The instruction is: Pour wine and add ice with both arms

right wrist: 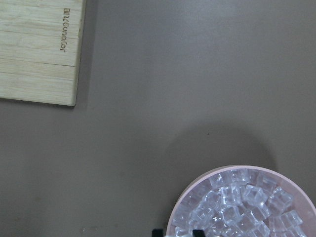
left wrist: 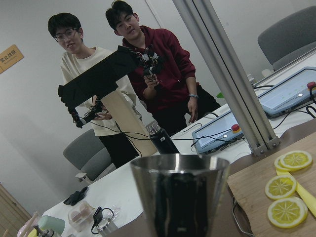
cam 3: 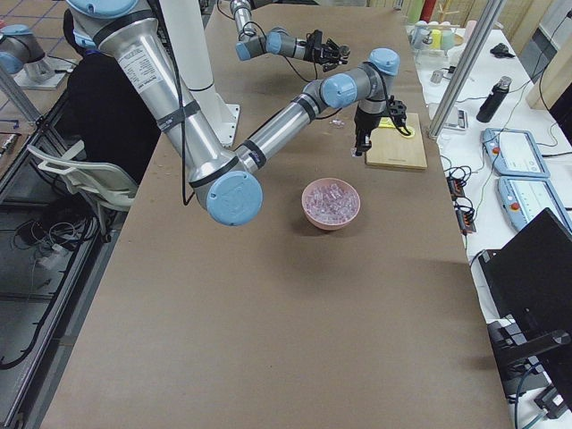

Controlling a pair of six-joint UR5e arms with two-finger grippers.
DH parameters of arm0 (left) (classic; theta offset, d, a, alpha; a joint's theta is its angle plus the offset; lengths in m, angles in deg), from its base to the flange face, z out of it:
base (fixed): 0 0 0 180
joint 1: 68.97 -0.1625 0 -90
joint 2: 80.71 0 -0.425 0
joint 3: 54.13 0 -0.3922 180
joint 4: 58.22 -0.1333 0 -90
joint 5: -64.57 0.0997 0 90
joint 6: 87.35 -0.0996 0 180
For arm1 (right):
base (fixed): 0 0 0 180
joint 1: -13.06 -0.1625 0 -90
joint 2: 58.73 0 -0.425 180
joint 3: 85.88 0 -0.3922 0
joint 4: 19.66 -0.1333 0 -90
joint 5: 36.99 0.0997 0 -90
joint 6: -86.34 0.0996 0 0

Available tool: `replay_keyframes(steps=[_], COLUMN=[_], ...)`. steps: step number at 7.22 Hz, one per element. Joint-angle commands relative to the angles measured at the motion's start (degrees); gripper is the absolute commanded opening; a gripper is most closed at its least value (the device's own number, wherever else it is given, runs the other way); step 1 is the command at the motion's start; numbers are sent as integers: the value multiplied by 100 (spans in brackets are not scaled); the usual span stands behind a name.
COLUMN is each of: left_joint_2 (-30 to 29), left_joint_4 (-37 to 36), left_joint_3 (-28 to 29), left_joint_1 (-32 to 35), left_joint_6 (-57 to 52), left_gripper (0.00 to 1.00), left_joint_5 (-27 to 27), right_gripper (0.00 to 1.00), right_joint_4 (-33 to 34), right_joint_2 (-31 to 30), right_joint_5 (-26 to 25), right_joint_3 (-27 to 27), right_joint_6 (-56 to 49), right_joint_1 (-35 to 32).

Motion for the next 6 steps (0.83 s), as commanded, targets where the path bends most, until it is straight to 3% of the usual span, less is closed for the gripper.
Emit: replay_keyframes(steps=[1, 6], left_joint_2=[-105, -437], left_joint_4=[-260, -1311], left_joint_3=[45, 80], left_joint_1=[-3, -126], left_joint_6=[-13, 4], left_gripper=[12, 14], left_joint_5=[-8, -17], right_gripper=[0, 0], right_joint_4=[-21, -22], right_joint_2=[6, 23], right_joint_5=[-41, -23], right_joint_3=[48, 39], right_joint_6=[44, 53], right_joint_1=[66, 66])
